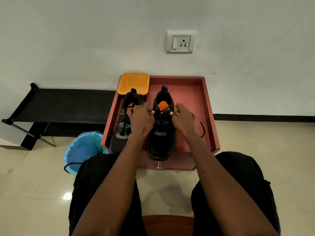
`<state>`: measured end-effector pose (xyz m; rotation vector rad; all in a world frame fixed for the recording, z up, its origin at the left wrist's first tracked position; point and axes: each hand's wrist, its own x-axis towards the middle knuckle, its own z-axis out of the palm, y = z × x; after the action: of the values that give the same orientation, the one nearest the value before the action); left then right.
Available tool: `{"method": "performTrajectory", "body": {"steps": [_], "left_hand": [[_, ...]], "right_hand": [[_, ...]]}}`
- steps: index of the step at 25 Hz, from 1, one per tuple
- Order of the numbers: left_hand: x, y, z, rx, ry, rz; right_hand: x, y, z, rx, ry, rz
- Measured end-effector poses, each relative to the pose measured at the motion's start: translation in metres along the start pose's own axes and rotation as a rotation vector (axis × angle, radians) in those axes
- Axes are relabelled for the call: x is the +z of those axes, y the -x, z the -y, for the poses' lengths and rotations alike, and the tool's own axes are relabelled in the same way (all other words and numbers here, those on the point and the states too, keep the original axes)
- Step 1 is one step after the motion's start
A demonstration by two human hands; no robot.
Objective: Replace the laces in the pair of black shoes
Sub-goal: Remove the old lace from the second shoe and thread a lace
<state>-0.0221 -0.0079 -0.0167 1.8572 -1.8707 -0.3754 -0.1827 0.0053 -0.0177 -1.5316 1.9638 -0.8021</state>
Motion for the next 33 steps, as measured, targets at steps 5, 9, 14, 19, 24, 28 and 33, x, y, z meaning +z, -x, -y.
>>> {"method": "performTrajectory", "body": {"steps": [5, 9, 14, 19, 24, 28, 33], "left_hand": [[-0.001, -0.004, -0.004, -0.011, 0.102, 0.082], [-0.005, -0.010, 0.004, -0.090, 0.155, 0.093], [-0.006, -0.012, 0.009, -0.119, 0.166, 0.060], [-0.008, -0.013, 0.012, -0.159, 0.186, 0.056], [-0.013, -0.014, 0.016, -0.195, 0.204, 0.077], [-0.033, -0.005, 0.022, -0.212, 0.236, 0.148], [-0.093, 0.005, 0.005, -0.220, 0.479, 0.316]], "right_hand": [[0.007, -0.008, 0.001, 0.039, -0.021, 0.037], [-0.001, -0.010, -0.003, 0.037, -0.086, 0.015], [-0.005, -0.015, -0.007, 0.054, -0.039, -0.036], [-0.006, -0.019, -0.015, 0.069, -0.077, -0.058], [-0.007, -0.023, -0.021, 0.097, -0.156, -0.040], [-0.022, -0.016, -0.013, 0.104, -0.216, -0.009], [-0.079, 0.006, 0.025, 0.141, -0.498, 0.141]]}}
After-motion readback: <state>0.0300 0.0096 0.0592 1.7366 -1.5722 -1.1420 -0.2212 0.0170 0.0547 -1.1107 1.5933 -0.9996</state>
